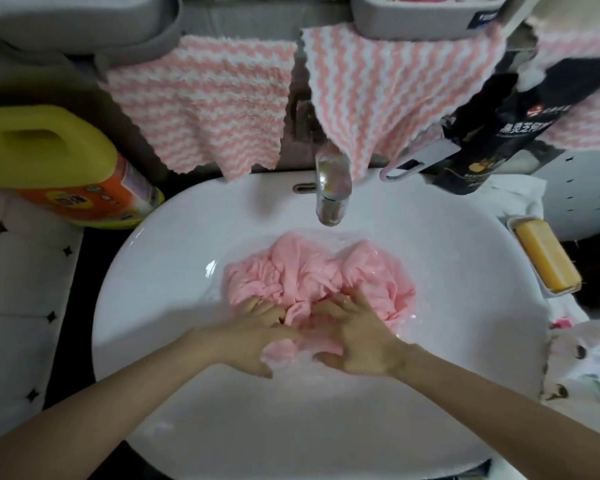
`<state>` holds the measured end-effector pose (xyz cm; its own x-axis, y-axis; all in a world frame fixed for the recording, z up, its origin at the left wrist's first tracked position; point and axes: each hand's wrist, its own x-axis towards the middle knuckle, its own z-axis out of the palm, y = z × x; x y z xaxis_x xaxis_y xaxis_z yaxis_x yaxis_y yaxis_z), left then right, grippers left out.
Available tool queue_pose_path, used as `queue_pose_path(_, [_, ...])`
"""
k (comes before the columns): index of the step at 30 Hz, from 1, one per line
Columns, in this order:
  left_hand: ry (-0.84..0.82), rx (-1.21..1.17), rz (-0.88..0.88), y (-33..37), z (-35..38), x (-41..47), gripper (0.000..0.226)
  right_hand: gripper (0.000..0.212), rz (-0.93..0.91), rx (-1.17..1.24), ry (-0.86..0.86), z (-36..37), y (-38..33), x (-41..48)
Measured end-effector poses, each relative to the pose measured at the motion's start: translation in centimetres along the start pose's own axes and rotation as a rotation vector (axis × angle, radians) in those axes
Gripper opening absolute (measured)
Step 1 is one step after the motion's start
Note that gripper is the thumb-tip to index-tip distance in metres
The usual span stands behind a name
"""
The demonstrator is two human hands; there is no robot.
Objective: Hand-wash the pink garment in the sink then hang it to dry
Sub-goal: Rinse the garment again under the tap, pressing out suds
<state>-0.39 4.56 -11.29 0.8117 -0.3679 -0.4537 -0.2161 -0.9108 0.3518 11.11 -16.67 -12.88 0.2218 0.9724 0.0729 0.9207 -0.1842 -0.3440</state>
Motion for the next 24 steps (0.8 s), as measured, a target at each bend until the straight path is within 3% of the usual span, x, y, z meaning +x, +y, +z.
queue_pose_path(1, [0.13,-0.127,0.014,0.5,-0.9,-0.6,0.056,0.037,0.072,0.093,0.158,-1.0,-0.3,-0.2])
queue_pose_path(2, [0.404,-0.218,-0.006,0.8,-1.5,-0.9,0.044,0.033,0.194,0.155,0.304,-1.9,-0.2,-0.4])
queue_pose_path(4, [0.88,-0.318,-0.288,-0.1,-2.0,-0.9,0.035,0.038,0.604,0.18,0.534,-3.3,0.6,-0.7])
queue_pose_path(5, [0.973,-0.344,-0.501,-0.7,-1.9,-0.4,0.037,0.043,0.864,0.219,0.574,-3.4,1.3,-0.7])
queue_pose_path(7, [0.872,-0.576,-0.835,-2.1,-1.0,1.6,0.048,0.053,1.305,0.47,0.502,-3.0,2.6,-0.1])
queue_pose_path(9, [0.759,-0.903,-0.859,-2.3,-0.5,3.9,0.06,0.065,1.477,0.644,0.404,-2.0,2.6,1.4])
queue_pose_path(11, [0.726,-1.161,-0.754,-1.4,-0.7,5.8,0.06,0.074,1.42,0.639,0.331,-0.9,1.9,3.2])
queue_pose_path(13, [0.598,-1.372,-0.695,-0.1,-1.3,7.0,0.049,0.077,1.335,0.796,0.315,-0.3,1.4,4.8])
queue_pose_path(15, [0.518,-1.424,-0.671,0.7,-1.8,7.5,0.04,0.058,1.311,1.106,0.319,-0.7,1.7,5.6])
queue_pose_path(17, [0.557,-1.475,-0.725,0.8,-2.3,7.2,0.024,0.028,1.257,1.337,0.287,-2.1,2.0,5.2])
queue_pose_path(19, [0.598,-1.582,-0.767,1.3,-3.1,5.8,0.017,0.022,1.166,1.446,0.247,-4.0,1.6,4.1])
queue_pose_path(22, [0.626,-1.713,-0.698,2.5,-3.8,3.1,0.016,0.036,1.061,1.501,0.248,-6.4,0.1,2.1])
queue_pose_path(24, [0.692,-1.629,-0.608,3.5,-2.9,1.9,0.009,0.038,1.082,1.333,0.258,-6.7,-0.9,1.2])
